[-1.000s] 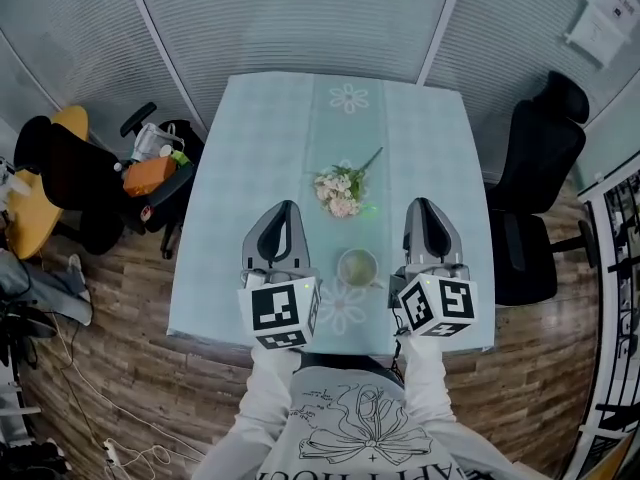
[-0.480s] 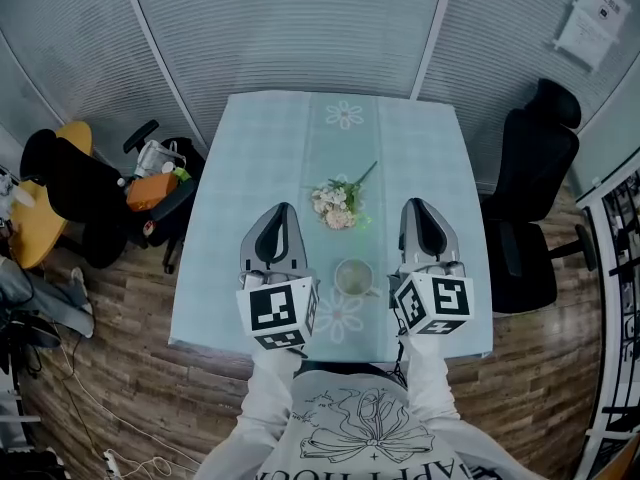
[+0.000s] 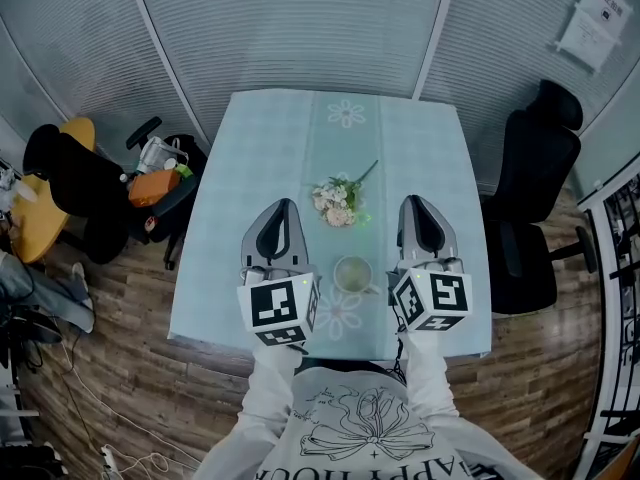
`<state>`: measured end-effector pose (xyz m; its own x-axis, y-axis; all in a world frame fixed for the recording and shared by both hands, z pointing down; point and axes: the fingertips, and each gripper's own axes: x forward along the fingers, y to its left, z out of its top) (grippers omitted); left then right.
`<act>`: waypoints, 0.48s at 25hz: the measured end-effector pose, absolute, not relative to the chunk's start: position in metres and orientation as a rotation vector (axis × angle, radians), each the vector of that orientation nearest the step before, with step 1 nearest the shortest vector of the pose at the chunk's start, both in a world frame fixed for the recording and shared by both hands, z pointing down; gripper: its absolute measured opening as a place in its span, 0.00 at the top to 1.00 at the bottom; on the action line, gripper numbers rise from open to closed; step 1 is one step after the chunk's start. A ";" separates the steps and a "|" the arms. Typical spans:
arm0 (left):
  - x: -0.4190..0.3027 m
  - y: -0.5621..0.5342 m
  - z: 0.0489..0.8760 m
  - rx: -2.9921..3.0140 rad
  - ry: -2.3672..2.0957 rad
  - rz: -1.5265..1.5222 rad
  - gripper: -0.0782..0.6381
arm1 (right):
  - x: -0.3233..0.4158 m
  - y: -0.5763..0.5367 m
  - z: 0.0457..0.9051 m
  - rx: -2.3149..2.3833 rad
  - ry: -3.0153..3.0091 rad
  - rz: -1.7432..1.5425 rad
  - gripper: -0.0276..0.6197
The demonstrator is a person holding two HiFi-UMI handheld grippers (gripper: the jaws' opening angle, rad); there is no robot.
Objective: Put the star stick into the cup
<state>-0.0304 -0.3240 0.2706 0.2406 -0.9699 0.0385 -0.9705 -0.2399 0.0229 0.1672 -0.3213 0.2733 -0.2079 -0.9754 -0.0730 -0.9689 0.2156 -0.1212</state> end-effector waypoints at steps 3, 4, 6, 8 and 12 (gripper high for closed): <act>-0.031 -0.322 0.271 2.437 -1.914 0.025 0.89 | 0.166 -0.320 0.274 -1.883 2.348 -0.071 0.92; -0.031 -0.322 0.271 2.436 -1.915 0.024 0.89 | 0.166 -0.320 0.274 -1.881 2.348 -0.072 0.92; -0.032 -0.321 0.271 2.435 -1.917 0.023 0.88 | 0.164 -0.319 0.275 -1.879 2.349 -0.075 0.92; -0.033 -0.321 0.272 2.432 -1.917 0.022 0.89 | 0.162 -0.319 0.275 -1.876 2.350 -0.079 0.92; -0.033 -0.320 0.273 2.429 -1.914 0.024 0.88 | 0.162 -0.318 0.276 -1.876 2.351 -0.082 0.92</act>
